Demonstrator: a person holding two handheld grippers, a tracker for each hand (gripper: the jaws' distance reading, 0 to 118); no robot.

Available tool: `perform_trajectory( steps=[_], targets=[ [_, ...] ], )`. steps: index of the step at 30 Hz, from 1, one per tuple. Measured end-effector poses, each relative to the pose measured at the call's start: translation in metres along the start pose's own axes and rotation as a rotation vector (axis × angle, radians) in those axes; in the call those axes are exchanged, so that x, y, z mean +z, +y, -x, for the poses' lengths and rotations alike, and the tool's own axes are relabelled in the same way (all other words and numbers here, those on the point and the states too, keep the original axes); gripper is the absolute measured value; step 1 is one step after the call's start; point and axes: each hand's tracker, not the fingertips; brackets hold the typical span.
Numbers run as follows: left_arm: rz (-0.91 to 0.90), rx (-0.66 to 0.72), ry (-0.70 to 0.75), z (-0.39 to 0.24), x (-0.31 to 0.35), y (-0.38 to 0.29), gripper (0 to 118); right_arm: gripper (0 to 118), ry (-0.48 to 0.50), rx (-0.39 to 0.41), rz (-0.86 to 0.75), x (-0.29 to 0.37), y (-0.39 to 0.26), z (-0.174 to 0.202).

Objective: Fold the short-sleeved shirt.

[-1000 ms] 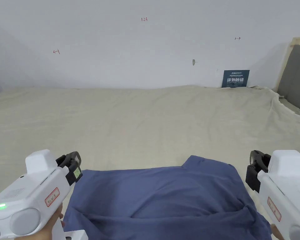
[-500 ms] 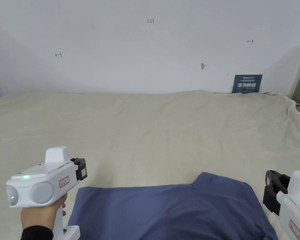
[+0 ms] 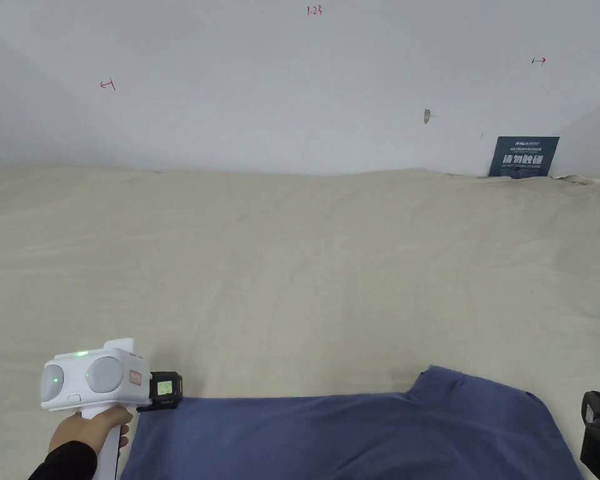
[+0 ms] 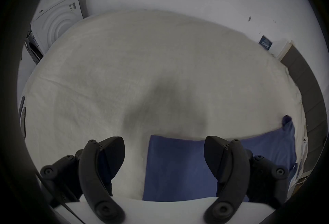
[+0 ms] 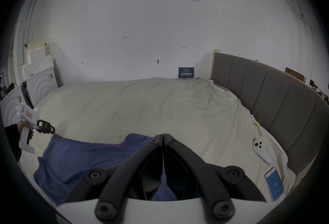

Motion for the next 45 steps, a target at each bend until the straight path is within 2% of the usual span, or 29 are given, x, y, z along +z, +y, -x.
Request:
perform_trajectory(
  steps=[2, 4, 6, 7, 8, 11, 16, 17, 19, 20, 22, 23, 24, 27, 29, 31, 34, 36, 37, 38, 41, 45],
  targets=[
    [0.022, 0.005, 0.014, 0.000, -0.014, -0.001, 94, 0, -0.004, 0.000, 0.013, -0.005, -0.001, 0.000],
    [0.037, 0.000, 0.020, -0.001, -0.023, -0.005, 79, 0, -0.008, -0.001, 0.025, -0.009, -0.003, 0.000],
    [0.003, -0.042, 0.044, -0.009, -0.021, -0.012, 74, 0, -0.005, -0.012, 0.040, -0.012, -0.005, -0.001],
    [-0.005, -0.058, 0.038, -0.011, -0.019, -0.013, 64, 0, -0.004, -0.014, 0.047, -0.014, -0.006, -0.002],
    [-0.012, -0.081, 0.013, -0.012, -0.018, -0.014, 45, 0, -0.003, -0.016, 0.055, -0.018, -0.006, -0.002],
    [-0.030, -0.115, 0.006, -0.022, -0.012, -0.014, 6, 0, 0.011, -0.053, 0.105, -0.030, -0.007, -0.010],
    [-0.090, -0.105, -0.049, -0.025, 0.014, -0.020, 1, 2, 0.030, -0.130, 0.189, -0.066, -0.001, -0.026],
    [-0.123, -0.105, -0.077, -0.024, 0.026, -0.020, 1, 10, 0.036, -0.134, 0.214, -0.077, 0.001, -0.030],
    [-0.164, -0.109, -0.100, -0.023, 0.047, -0.022, 1, 15, 0.043, -0.140, 0.274, -0.100, 0.002, -0.036],
    [-0.188, -0.114, -0.117, -0.024, 0.064, -0.025, 1, 25, 0.039, -0.124, 0.303, -0.114, 0.002, -0.040],
    [-0.221, -0.105, -0.131, -0.021, 0.084, -0.028, 1, 67, 0.050, -0.102, 0.373, -0.139, 0.000, -0.043],
    [-0.235, -0.096, -0.149, -0.020, 0.093, -0.029, 1, 85, 0.048, -0.065, 0.400, -0.152, -0.001, -0.043],
    [-0.256, -0.089, -0.168, -0.018, 0.102, -0.029, 1, 89, 0.042, -0.042, 0.419, -0.165, -0.003, -0.044],
    [-0.264, -0.074, -0.182, -0.017, 0.115, -0.032, 1, 88, 0.013, 0.007, 0.505, -0.219, -0.019, -0.059],
    [-0.268, -0.070, -0.190, -0.016, 0.118, -0.033, 1, 88, -0.006, 0.000, 0.534, -0.237, -0.026, -0.061],
    [-0.264, -0.066, -0.189, -0.017, 0.118, -0.035, 1, 79, -0.021, 0.034, 0.564, -0.250, -0.031, -0.060],
    [-0.257, -0.056, -0.187, -0.014, 0.115, -0.037, 1, 52, -0.006, 0.074, 0.591, -0.262, -0.038, -0.057],
    [-0.249, -0.044, -0.185, -0.013, 0.112, -0.037, 1, 35, 0.016, 0.047, 0.585, -0.261, -0.038, -0.058],
    [-0.249, -0.039, -0.184, -0.012, 0.111, -0.038, 1, 16, 0.023, 0.036, 0.581, -0.260, -0.036, -0.058],
    [-0.248, -0.034, -0.183, -0.011, 0.112, -0.040, 1, 2, 0.029, 0.036, 0.577, -0.222, -0.031, -0.030],
    [-0.245, -0.022, -0.178, -0.010, 0.112, -0.046, 1, 2, 0.057, 0.063, 0.518, -0.198, -0.024, -0.025],
    [-0.250, -0.025, -0.164, -0.009, 0.121, -0.057, 1, 2, 0.117, 0.021, 0.400, -0.143, -0.003, -0.031]
  ],
)
